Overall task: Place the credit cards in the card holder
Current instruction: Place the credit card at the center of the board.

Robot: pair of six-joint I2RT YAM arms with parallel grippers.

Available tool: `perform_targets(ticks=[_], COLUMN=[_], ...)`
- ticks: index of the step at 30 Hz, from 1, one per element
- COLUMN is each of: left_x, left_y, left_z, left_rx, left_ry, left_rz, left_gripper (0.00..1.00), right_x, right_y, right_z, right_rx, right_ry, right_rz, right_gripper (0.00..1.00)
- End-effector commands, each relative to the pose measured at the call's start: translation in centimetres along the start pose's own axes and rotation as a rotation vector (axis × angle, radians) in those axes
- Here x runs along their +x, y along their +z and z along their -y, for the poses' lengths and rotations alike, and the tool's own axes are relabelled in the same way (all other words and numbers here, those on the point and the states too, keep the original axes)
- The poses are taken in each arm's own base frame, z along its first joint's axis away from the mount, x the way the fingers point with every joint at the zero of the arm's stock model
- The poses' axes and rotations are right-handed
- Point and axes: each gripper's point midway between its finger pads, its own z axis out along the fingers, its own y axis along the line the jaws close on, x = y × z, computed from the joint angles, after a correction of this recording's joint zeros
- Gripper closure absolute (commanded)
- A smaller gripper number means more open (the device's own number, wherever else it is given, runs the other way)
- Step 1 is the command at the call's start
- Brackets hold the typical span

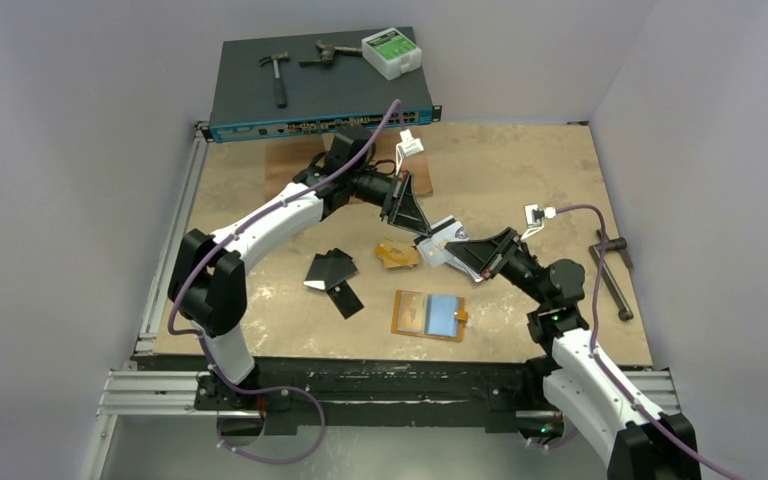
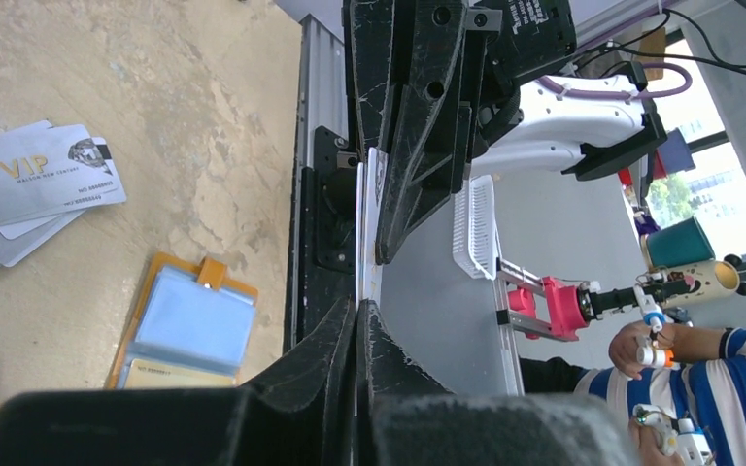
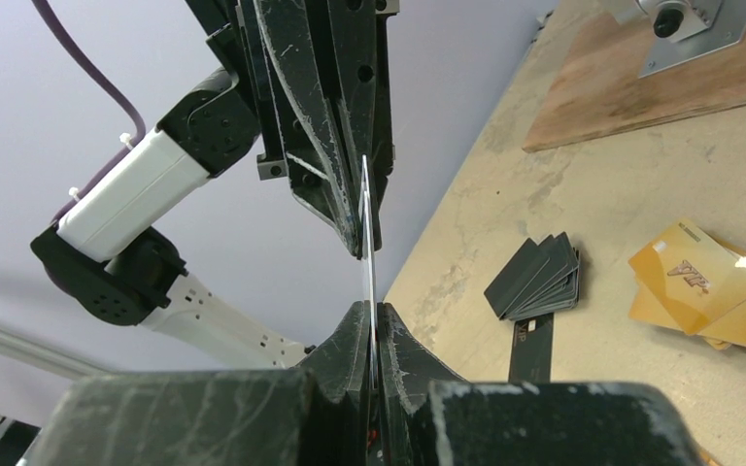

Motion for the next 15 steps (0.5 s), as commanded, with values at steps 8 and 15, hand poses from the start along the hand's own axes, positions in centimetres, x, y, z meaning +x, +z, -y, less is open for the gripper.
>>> perform_targets(ticks=[8, 15], left_x=[-2.4, -2.8], left_y=[0.1, 0.4], left_z=[2.4, 1.1], left_rx=[0.08, 0.02], left_ry=[0.064, 0.066], left_rz=[0.041, 0.062], left_gripper=[0.99, 1.0], right_x=[0.8, 1.1], right_y=[-0.5, -0.6], right_z=[-2.0, -2.3], right_rx=[-0.073, -0.083], right_ry=[-0.053, -0.057], right_rz=[-0.06, -0.086], right_gripper=[1.0, 1.0])
